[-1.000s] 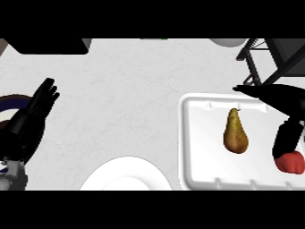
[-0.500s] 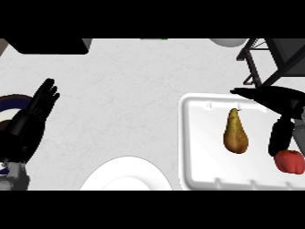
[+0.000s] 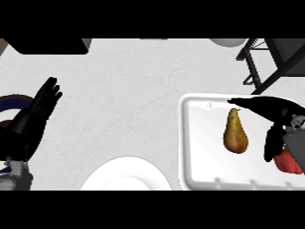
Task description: Pick the pear from the tray and place it in the tiered shelf
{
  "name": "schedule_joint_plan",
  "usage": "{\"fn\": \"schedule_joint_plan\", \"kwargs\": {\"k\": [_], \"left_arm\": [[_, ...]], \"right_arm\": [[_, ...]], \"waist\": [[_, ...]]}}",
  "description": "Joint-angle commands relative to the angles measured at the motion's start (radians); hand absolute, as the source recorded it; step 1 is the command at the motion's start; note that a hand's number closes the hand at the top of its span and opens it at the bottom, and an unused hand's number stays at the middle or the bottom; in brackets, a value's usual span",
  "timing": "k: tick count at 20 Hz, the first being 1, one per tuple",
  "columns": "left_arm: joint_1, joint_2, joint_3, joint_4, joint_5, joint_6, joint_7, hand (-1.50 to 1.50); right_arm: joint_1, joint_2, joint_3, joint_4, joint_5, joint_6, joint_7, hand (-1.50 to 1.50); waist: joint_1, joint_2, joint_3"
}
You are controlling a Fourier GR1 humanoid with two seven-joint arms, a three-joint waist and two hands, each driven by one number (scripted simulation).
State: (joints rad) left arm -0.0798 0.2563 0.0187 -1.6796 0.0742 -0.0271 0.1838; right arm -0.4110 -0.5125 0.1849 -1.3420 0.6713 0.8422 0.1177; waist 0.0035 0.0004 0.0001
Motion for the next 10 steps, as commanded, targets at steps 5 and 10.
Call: {"fn": "schedule_joint_plan", "kwargs": {"k": [5, 10], "left_arm": [[-0.004, 0.002, 0.046, -0.034, -0.001, -0.034, 0.032, 0.0], [-0.012, -0.073, -0.013, 0.026, -0.073, 0.002, -0.019, 0.0]], "right_arm": [[0.054, 0.075, 0.029, 0.083, 0.11, -0.102, -0.083, -1.5], [0.039, 0.0, 0.014, 0.19, 0.196, -0.219, -0.218, 1.5]], "waist": [[0.001, 0.0, 0.0], [0.0, 0.002, 0.0]]}}
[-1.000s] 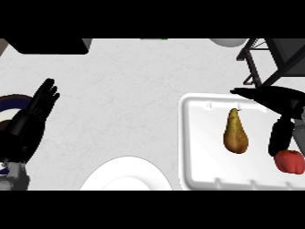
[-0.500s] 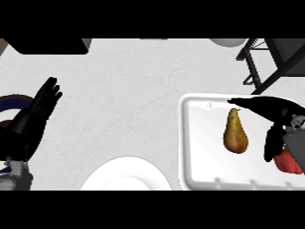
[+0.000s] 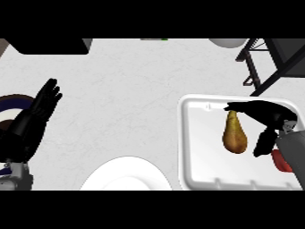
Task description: Pick the pear from the tray and place it in the tiered shelf
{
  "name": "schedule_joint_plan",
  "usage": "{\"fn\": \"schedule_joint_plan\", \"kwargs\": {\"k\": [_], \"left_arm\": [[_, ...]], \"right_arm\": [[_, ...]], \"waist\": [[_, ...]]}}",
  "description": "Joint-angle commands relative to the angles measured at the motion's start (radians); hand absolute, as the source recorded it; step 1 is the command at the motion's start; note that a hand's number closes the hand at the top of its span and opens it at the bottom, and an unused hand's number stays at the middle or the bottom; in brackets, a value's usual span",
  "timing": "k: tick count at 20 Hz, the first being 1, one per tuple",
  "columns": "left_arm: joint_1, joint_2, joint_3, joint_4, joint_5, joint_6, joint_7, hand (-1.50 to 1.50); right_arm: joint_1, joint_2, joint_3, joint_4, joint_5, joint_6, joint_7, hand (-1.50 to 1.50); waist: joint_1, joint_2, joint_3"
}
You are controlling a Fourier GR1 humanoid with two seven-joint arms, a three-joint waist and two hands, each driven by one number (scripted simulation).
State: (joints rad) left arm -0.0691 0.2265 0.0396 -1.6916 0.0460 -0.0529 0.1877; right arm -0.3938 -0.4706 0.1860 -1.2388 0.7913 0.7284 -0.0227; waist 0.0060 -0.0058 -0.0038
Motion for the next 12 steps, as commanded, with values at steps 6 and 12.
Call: {"fn": "schedule_joint_plan", "kwargs": {"k": [6, 12], "left_arm": [[-0.03, 0.005, 0.04, 0.044, 0.007, -0.029, -0.005, 0.0], [-0.017, -0.002, 0.053, 0.057, -0.012, -0.033, -0.036, 0.0]], "right_arm": [[-0.027, 0.004, -0.027, 0.126, 0.138, -0.29, -0.142, 1.5], [-0.004, 0.004, -0.091, 0.032, 0.129, -0.357, -0.183, 1.5]], "waist": [[0.0, 0.008, 0.004], [-0.007, 0.006, 0.004]]}}
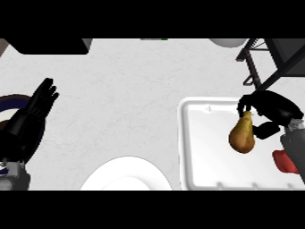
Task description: Pick the pear from the tray and place it in the tiered shelf
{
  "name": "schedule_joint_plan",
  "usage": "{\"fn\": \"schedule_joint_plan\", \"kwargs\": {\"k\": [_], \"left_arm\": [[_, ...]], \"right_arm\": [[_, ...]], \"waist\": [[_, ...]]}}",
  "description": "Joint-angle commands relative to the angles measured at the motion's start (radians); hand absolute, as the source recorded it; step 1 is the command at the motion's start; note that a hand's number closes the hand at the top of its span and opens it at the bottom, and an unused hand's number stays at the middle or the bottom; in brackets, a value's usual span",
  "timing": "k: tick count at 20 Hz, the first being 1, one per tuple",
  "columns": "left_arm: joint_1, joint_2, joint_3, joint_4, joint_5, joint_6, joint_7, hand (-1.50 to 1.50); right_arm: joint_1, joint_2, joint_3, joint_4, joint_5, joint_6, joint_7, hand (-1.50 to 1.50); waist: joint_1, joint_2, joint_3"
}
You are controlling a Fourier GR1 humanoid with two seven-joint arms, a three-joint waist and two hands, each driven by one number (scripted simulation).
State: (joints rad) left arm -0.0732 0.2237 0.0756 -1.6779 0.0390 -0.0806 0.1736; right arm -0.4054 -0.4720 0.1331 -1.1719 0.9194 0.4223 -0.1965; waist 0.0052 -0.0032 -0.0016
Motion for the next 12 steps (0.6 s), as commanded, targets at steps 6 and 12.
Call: {"fn": "schedule_joint_plan", "kwargs": {"k": [6, 12], "left_arm": [[0.053, -0.008, 0.003, -0.026, -0.007, 0.002, 0.01, 0.0], [0.01, -0.004, 0.005, -0.017, -0.018, 0.014, 0.032, 0.0]], "right_arm": [[0.115, 0.206, -0.066, -0.266, 0.036, -0.145, 0.384, 1.5], [0.213, 0.425, -0.035, -0.55, 0.078, -0.275, 0.644, 1.5]], "waist": [[-0.035, -0.012, -0.001], [-0.049, -0.011, 0.0]]}}
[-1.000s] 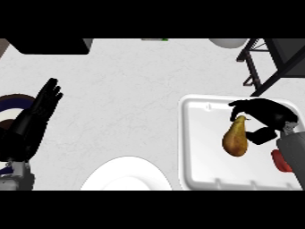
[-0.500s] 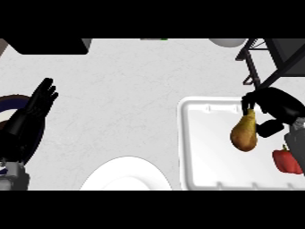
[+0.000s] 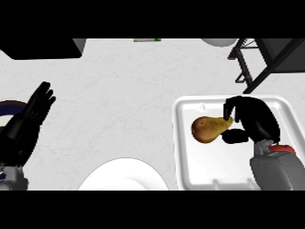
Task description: Pick the pear from the tray and place it in the tiered shelf
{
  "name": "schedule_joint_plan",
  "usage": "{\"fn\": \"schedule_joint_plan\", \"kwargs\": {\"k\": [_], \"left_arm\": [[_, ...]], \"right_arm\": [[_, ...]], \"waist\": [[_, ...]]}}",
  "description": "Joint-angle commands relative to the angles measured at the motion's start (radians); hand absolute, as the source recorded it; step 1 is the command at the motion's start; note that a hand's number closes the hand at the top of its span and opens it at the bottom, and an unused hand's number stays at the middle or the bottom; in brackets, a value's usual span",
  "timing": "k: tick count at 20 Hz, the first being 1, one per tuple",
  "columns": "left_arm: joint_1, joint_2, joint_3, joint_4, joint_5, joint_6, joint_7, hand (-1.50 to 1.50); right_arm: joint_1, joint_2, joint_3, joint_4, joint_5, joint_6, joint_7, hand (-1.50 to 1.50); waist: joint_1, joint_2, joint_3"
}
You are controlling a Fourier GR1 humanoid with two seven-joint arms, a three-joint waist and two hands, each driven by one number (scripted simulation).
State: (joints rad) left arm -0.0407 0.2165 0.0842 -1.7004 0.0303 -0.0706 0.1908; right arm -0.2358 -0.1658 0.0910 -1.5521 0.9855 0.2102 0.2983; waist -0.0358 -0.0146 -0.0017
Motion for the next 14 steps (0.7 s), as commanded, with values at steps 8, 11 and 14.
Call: {"fn": "schedule_joint_plan", "kwargs": {"k": [8, 11, 14], "left_arm": [[-0.03, -0.029, -0.018, 0.051, -0.031, 0.017, -0.029, 0.0], [-0.013, -0.004, -0.011, 0.009, -0.008, -0.023, -0.01, 0.0], [-0.088, 0.005, 0.019, 0.048, 0.002, -0.022, 0.007, 0.0]], "right_arm": [[-0.026, 0.164, 0.129, -0.625, 0.209, 0.036, 0.438, 1.5], [-0.132, 0.165, 0.078, -0.645, 0.176, 0.058, 0.494, 1.5], [-0.248, 0.156, -0.001, -0.647, 0.154, 0.135, 0.524, 1.5]], "waist": [[0.014, 0.007, -0.001], [0.034, 0.012, 0.001], [0.034, 0.014, 0.001]]}}
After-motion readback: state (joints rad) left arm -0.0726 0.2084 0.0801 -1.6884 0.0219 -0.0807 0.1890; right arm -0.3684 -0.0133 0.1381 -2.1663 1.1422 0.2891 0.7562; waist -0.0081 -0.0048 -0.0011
